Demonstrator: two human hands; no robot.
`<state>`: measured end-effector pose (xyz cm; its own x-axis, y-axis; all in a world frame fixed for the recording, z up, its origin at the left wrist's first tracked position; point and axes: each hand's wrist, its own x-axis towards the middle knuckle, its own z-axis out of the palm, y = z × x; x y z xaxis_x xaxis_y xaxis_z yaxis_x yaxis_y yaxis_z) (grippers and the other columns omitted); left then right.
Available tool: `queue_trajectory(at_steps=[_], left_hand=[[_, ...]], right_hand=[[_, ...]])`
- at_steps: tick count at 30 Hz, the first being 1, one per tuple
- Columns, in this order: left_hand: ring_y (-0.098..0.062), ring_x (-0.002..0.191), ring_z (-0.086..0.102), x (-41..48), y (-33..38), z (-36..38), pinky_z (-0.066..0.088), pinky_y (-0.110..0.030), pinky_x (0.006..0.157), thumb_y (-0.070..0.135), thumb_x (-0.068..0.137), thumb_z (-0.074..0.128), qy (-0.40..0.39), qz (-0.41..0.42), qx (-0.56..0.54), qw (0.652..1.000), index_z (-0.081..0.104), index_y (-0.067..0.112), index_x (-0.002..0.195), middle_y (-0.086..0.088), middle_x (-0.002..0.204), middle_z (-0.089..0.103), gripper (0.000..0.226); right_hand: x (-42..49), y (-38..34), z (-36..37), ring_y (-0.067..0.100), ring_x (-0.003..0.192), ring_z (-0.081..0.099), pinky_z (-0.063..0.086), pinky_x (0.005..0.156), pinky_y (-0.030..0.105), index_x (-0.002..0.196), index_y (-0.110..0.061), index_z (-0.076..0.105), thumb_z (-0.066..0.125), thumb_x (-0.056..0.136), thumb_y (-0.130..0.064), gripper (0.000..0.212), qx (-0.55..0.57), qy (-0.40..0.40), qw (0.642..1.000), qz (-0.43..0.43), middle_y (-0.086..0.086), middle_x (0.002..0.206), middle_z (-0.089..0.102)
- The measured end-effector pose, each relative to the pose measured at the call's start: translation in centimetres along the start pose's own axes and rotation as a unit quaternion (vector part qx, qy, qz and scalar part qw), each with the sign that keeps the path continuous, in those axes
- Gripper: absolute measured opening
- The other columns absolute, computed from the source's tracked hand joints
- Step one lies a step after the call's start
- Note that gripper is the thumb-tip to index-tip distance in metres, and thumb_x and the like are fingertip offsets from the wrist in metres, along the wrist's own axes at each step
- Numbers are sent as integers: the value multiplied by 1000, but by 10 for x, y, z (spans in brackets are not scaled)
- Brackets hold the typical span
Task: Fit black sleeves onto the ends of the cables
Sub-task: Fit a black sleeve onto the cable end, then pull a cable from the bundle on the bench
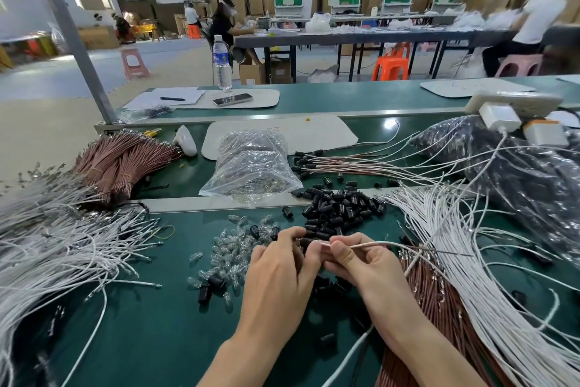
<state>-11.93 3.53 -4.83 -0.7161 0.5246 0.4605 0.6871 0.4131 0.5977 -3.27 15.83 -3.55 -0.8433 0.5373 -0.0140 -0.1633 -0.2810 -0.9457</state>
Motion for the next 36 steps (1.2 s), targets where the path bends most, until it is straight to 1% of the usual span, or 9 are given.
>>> queue_trajectory(at_steps=[4, 14, 18, 22, 25, 28, 30, 33, 36], left_hand=[[-1, 79, 57, 2, 1, 4, 31, -25, 89, 66, 100, 10, -6, -3, 68, 998, 49, 35, 101, 16, 81, 64, 51], [2, 87, 47, 0, -4, 7, 30, -26, 85, 62, 102, 3, -41, 6, 34, 999, 36, 37, 80, 17, 71, 52, 47], [3, 99, 42, 1, -2, 2, 41, -26, 81, 65, 99, 19, -11, -42, -70, 997, 48, 40, 88, 19, 80, 59, 40], [-8, 58, 49, 18, 0, -30, 42, -18, 52, 56, 90, 44, 65, -119, -270, 953, 57, 21, 93, 3, 68, 59, 38], [-5, 59, 54, 44, 5, -53, 45, -12, 55, 56, 85, 49, 86, -133, -332, 930, 60, 14, 90, 4, 68, 62, 43], [-7, 61, 56, 87, 18, -57, 48, -14, 59, 50, 95, 54, 60, -119, -326, 936, 60, 13, 85, 0, 68, 61, 39], [-7, 59, 56, 132, 27, -51, 48, -14, 54, 41, 102, 53, 56, -131, -319, 937, 62, 12, 90, 6, 66, 64, 32], [-10, 64, 58, 188, 37, -39, 50, -20, 53, 38, 104, 53, 13, -215, -299, 930, 56, 4, 130, -2, 89, 69, 44], [-25, 94, 66, 189, 40, -22, 58, -40, 86, 36, 105, 51, -80, -230, -200, 949, 49, 3, 137, -12, 115, 67, 46]], right_hand=[[1, 3, 0, 22, 101, 75, 59, 77, 20, 100, -3, 70, 69, 82, -25, 29, -1, -10, 1000, 8, 11, 103, 78], [4, 5, 0, 24, 106, 73, 58, 82, 21, 84, -21, 79, 71, 81, -29, 12, 20, -20, 999, 37, 13, 106, 77], [3, -4, 0, 28, 102, 75, 60, 74, 21, 90, -15, 80, 75, 77, -34, 24, 68, -15, 997, 29, 18, 106, 76], [6, -24, -21, 31, 91, 76, 61, 66, 22, 93, -5, 80, 67, 82, -20, 23, 132, 74, 988, 4, 25, 105, 75], [17, -50, -26, 25, 86, 77, 60, 66, 20, 92, -11, 81, 65, 83, -21, 22, 112, 82, 990, -33, 21, 102, 76], [48, -97, -24, 23, 90, 76, 60, 71, 21, 90, -12, 82, 65, 84, -23, 21, 82, 60, 990, -93, 14, 100, 78], [82, -135, -26, 25, 93, 76, 60, 73, 22, 97, -2, 76, 65, 85, -25, 28, 59, 62, 991, -106, 15, 100, 77], [120, -172, -31, 29, 93, 75, 63, 72, 28, 119, 11, 58, 66, 93, -21, 41, -41, 71, 997, -11, 26, 108, 70], [122, -162, -45, 30, 94, 73, 63, 71, 27, 128, 14, 51, 57, 102, -13, 38, -106, 54, 988, 94, 31, 117, 65]])
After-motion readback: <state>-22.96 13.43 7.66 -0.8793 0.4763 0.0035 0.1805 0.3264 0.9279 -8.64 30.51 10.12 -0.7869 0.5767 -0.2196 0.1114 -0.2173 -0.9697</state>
